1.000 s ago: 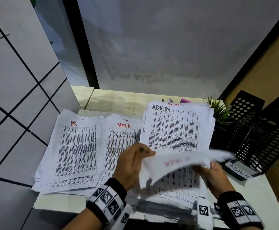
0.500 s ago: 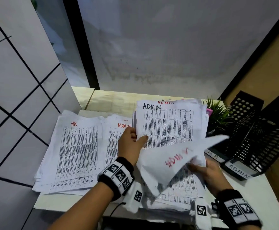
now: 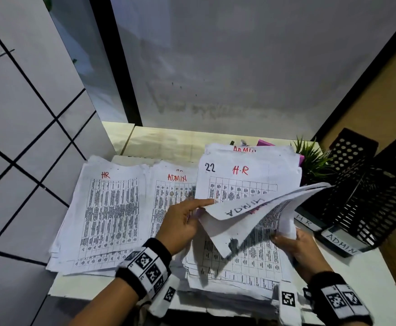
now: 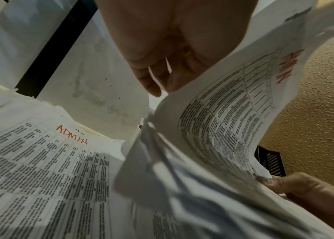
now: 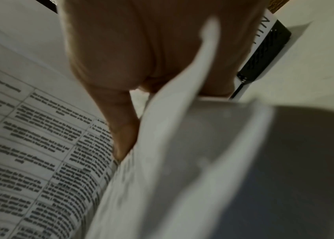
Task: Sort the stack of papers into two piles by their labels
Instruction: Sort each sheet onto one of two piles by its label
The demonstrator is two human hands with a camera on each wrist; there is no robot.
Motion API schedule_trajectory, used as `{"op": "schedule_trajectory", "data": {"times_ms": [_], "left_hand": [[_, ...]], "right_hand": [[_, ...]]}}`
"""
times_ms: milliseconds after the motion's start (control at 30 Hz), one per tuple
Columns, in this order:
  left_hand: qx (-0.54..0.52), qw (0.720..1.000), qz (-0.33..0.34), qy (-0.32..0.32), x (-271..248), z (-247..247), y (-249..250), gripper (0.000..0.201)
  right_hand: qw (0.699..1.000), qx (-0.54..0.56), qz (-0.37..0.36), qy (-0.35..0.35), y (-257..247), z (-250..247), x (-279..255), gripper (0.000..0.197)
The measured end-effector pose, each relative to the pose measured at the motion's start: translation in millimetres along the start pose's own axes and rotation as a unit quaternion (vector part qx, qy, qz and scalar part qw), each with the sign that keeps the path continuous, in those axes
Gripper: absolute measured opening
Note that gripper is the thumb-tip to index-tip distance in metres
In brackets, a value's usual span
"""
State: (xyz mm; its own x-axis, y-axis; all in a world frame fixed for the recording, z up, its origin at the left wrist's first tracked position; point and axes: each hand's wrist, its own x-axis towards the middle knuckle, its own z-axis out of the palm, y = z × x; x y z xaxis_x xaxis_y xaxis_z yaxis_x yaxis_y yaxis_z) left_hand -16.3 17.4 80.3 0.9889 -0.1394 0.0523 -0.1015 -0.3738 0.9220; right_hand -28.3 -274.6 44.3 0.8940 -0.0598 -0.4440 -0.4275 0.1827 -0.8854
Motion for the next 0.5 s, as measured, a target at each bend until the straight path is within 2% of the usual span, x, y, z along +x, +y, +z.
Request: {"op": "schedule_trajectory", "data": {"times_ms": [67, 100, 167, 233, 300, 367, 400, 500], "left_hand": [[0.043, 0.999, 0.003, -0.021, 0, 0, -5, 0.050], [0.045, 0.999, 0.005, -0.008, 0, 2, -6, 0.043], [-0.011, 0.999, -0.016, 0.042, 4, 6, -3, 0.026], [-0.099, 0.992, -0.039, 0.070, 8, 7, 8, 0.020], [-0.154, 0.984, -0.030, 0.086, 13, 8, 12, 0.007], [-0.189, 0.977, -0.038, 0.095, 19, 1, 10, 0.027], [-0.217, 0.969, -0.059, 0.104, 22, -6, 11, 0.030], [-0.238, 0.952, -0.122, 0.148, 29, -33, 11, 0.015]], "right_hand": [[1.000, 0.015, 0.005, -0.009, -1, 1, 1, 0.038], [1.000, 0.021, 0.007, -0.017, -2, 4, 0, 0.035], [0.999, 0.036, 0.003, -0.026, -2, 6, 1, 0.027], [0.998, 0.056, 0.000, -0.033, -1, 10, -1, 0.018], [0.997, 0.064, -0.005, -0.044, 4, 11, -1, 0.032], [0.997, 0.064, -0.003, -0.045, 7, 10, 0, 0.061], [0.997, 0.069, 0.003, -0.039, 8, 8, -1, 0.065], [0.994, 0.106, 0.012, -0.013, 9, -9, 0, 0.049]]}}
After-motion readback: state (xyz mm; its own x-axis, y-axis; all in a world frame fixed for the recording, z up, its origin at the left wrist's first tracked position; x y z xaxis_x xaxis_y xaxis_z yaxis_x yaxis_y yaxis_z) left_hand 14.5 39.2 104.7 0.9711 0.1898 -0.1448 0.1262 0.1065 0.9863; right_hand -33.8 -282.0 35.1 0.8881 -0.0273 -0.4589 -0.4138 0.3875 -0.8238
